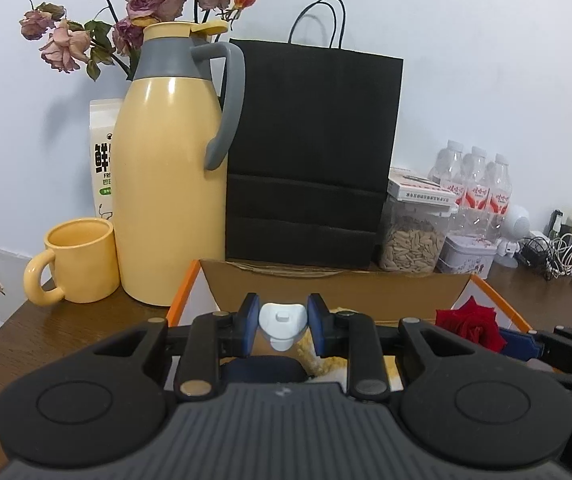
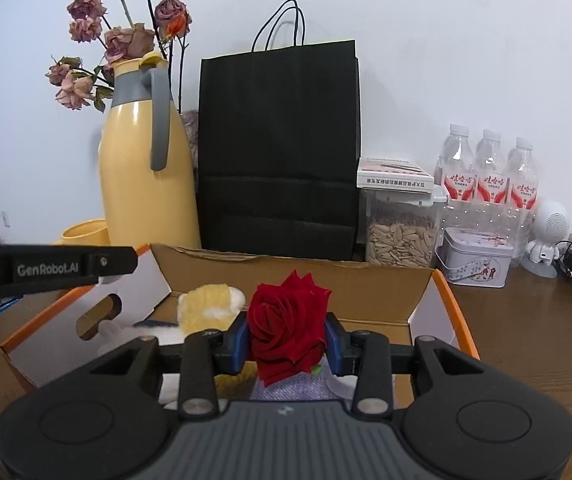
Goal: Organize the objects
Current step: 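Carry the rose and heart-shaped piece into the cardboard box and open both grippers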
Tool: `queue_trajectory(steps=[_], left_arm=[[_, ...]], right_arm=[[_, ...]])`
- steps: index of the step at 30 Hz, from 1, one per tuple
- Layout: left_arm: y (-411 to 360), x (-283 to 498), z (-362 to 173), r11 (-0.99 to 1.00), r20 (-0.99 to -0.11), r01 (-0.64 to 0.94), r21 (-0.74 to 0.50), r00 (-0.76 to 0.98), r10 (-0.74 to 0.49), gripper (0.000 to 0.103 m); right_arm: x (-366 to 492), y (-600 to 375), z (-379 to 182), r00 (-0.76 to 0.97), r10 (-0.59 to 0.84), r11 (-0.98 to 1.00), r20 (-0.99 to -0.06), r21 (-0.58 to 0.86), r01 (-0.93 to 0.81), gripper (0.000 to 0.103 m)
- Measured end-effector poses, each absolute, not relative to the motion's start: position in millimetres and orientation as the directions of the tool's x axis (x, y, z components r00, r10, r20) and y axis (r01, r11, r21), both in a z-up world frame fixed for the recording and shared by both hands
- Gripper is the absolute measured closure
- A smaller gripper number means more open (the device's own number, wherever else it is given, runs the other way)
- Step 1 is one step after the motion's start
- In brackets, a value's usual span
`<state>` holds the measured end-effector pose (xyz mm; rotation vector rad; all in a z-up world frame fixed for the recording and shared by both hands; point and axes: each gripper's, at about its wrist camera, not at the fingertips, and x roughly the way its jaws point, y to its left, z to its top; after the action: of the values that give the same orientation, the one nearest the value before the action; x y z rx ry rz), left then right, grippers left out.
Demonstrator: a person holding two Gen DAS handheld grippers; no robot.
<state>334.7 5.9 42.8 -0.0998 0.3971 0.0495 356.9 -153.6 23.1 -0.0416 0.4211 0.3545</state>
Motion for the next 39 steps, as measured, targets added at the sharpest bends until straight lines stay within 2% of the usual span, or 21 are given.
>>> queue_trajectory(steps=[5, 6, 7, 8, 9, 10, 12, 13, 31, 39], left_arm=[[4, 330, 41, 0.995, -0.377, -0.047, -0.089, 0.926, 0.010, 0.075], [4, 329, 41, 0.995, -0.371, -0.043, -0.091, 0.929, 0.006, 0.068], [4, 328, 41, 0.995, -0.364, -0.042, -0.092, 0.931, 0.005, 0.052], [4, 327, 42, 0.995, -0.358, -0.044, -0.093, 0.934, 0.008, 0.041], [3, 326, 42, 0.995, -0.349, -0.050, -0.091, 0.937, 0.015, 0.017], [2, 324, 41, 0.995, -0.335, -0.058, -0.085, 0.942, 0.026, 0.001], [-1, 320, 42, 0.995, -0.298, -0.080, -0.066, 0.953, 0.057, 0.000], [-2, 320, 42, 0.995, -0.293, -0.083, -0.060, 0.954, 0.062, 0.000], [2, 312, 49, 0.992, -0.292, -0.103, -0.074, 0.953, 0.077, 0.000], [11, 267, 68, 0.995, -0.239, -0.048, -0.085, 0.971, 0.027, 0.000]], right_arm=[[354, -156, 23, 0.853, 0.319, 0.941, -0.412, 0.027, -0.338, 0.063], [354, -157, 23, 0.855, 0.313, 0.942, -0.414, 0.025, -0.334, 0.062], [353, -158, 23, 0.856, 0.311, 0.943, -0.414, 0.022, -0.332, 0.058], [352, -159, 23, 0.857, 0.308, 0.944, -0.413, 0.022, -0.328, 0.054], [352, -161, 24, 0.860, 0.305, 0.946, -0.408, 0.027, -0.322, 0.040], [352, -163, 25, 0.863, 0.302, 0.948, -0.405, 0.033, -0.317, 0.022], [352, -166, 26, 0.865, 0.303, 0.949, -0.400, 0.043, -0.312, 0.003], [352, -167, 26, 0.864, 0.304, 0.949, -0.400, 0.048, -0.312, 0.000], [346, -167, 31, 0.868, 0.297, 0.950, -0.399, 0.034, -0.309, 0.000], [306, -182, 47, 0.882, 0.319, 0.940, -0.347, -0.001, -0.341, 0.000]])
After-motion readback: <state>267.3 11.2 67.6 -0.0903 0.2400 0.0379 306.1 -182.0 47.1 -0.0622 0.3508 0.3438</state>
